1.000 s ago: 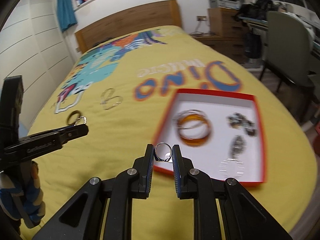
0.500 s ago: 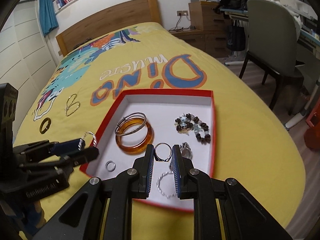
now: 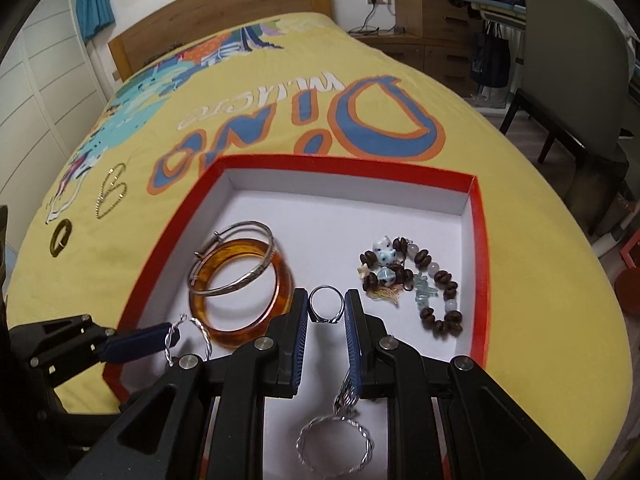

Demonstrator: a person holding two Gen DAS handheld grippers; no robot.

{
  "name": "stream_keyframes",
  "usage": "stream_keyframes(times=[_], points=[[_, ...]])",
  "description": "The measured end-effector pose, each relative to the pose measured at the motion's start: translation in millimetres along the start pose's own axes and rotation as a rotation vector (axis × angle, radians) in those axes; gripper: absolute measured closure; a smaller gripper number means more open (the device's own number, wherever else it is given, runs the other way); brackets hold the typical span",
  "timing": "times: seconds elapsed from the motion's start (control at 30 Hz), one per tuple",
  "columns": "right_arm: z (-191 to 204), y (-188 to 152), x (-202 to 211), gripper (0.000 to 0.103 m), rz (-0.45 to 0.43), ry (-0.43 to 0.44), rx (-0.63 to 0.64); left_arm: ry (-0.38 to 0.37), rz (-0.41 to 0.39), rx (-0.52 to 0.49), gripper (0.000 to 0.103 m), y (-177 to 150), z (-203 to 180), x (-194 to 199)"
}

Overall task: Organize jewelry
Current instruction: 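Carry the hoop and ring into the red box and open both tools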

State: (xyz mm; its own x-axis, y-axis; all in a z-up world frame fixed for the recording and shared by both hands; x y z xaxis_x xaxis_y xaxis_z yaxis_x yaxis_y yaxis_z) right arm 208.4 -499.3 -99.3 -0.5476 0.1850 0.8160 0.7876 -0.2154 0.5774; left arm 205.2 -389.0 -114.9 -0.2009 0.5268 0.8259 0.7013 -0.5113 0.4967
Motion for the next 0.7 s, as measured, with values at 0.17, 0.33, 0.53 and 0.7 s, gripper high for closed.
stream_keyframes(times=[0.17, 0.33, 0.53, 0.7], points=[[-1.8, -3.0, -11.8, 0.084, 0.017, -0.013, 0.001, 0.011, 0.000, -0.023, 0.066, -1.4, -1.6, -3.3], [-2.2, -4.0, -11.6, 0.084, 0.007, -0.019, 0.000, 0.030, -0.003, -0.042, 0.066, -3.8, -4.1, -4.0], [-2.7, -5.5, -9.5, 0.084, 0.009, -0.023, 0.004, 0.034, 0.001, -0.038, 0.066, -4.1, -4.9, -3.0], [-4.2, -6.4, -4.5, 0.083, 0.005, -0.024, 0.000, 0.032, 0.008, -0.033, 0.065, -3.3, -4.1, -2.1]])
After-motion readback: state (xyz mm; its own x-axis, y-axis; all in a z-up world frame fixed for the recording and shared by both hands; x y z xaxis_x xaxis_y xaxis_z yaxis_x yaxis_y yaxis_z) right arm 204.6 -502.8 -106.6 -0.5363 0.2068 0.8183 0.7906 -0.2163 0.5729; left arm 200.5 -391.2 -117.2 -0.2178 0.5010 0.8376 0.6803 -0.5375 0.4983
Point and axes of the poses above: each gripper's, at about its wrist camera, not at the fingertips, and x roughly against the way its jaws point, z to its left, y to its top, the point moved 4 cm from there along -x, roughly the way its jaws point, and after that the axes turned 9 degrees about -y, right-handed, at the moved point
